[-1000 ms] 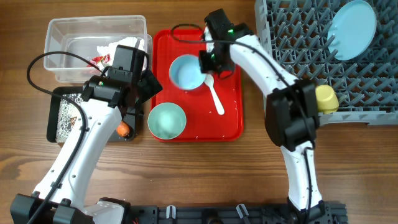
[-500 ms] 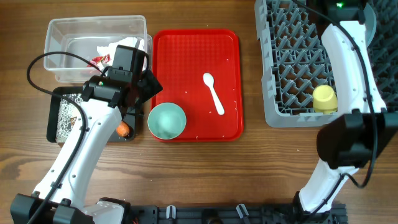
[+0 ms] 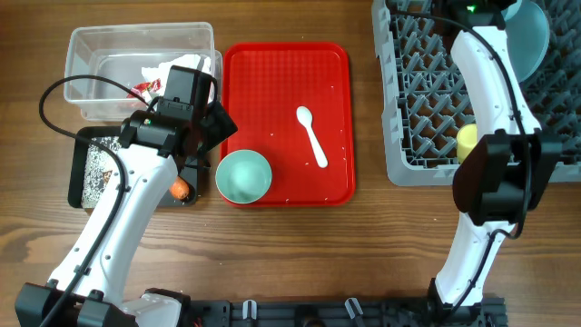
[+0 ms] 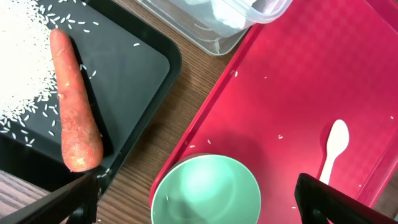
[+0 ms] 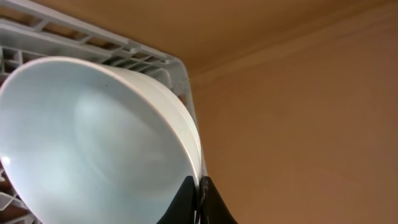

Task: Sort waste into correct bins and load items into the dishwasher rack
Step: 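Carry the light blue bowl into the dish rack and release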

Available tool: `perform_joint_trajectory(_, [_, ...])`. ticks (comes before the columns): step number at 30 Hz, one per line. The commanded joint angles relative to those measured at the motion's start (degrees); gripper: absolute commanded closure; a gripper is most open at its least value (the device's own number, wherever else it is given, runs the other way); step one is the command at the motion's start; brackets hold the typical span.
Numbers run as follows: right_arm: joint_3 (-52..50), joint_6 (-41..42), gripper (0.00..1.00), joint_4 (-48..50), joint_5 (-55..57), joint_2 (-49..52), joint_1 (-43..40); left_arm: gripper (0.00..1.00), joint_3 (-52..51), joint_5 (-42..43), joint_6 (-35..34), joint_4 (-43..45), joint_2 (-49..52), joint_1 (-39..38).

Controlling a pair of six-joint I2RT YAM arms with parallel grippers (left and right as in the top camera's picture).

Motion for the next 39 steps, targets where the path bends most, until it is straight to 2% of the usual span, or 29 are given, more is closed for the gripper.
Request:
perform_joint_trajectory(1, [-0.04,-0.11,0.96,0.44,-0.46,4.61,-0.94,0.00,0.00,-0.74,-0.28,0.13,0.48,0.11])
perform_joint_trajectory(5, [-0.04,-0.44,0.96,7.41,5.14,8.09,-1.57,0.00,0.00,-0.74,-0.28,0.13,0.48,0.11])
perform_joint_trajectory(10, [-0.04,0.46,0.96,8.55,5.09,8.50,-1.57,0.00,0.00,-0.74,-0.28,0.13,0.48,0.11])
perform_joint_trajectory(13, [-0.04,0.68,0.96,5.79,5.09,8.50,-0.90,0.00,0.00,-0.74,-0.28,0.13,0.48,0.11])
perform_joint_trajectory(16, [-0.07,6.29,0.96,0.68,2.89,8.55,-0.31,0.00,0.00,-0.74,-0.28,0.13,0.48,0.11])
perform_joint_trajectory(26, [-0.07,6.08,0.95,-6.82,1.81,8.57,5.33,0.00,0.00,-0.74,-0.28,0.13,0.48,0.11])
perform_joint_trajectory(27, [-0.07,6.14,0.76,-7.85,1.79,8.57,6.08,0.00,0.00,-0.74,-0.28,0.13,0.48,0.11])
perform_joint_trajectory(29, [-0.07,7.04,0.50,-8.44,1.81,8.57,7.76,0.00,0.00,-0.74,-0.28,0.13,0.48,0.11])
perform_joint_trajectory(30, [-0.07,8.13,0.28,-8.48,1.64,8.57,8.76,0.00,0.00,-0.74,-0.28,0.13,0.48,0.11])
perform_joint_trajectory(31, [-0.07,8.74,0.20,-8.46,1.64,8.57,9.66,0.00,0.00,-0.74,-0.28,0.13,0.48,0.11])
perform_joint_trajectory(35, [-0.02,9.64,0.16,-8.20,1.66,8.22,11.58,0.00,0.00,-0.74,-0.28,0.13,0.48,0.11])
perform_joint_trajectory(39, [-0.02,15.58,0.14,-8.26,-2.08,2.86,11.85,0.00,0.00,-0.74,-0.28,0.13,0.48,0.11])
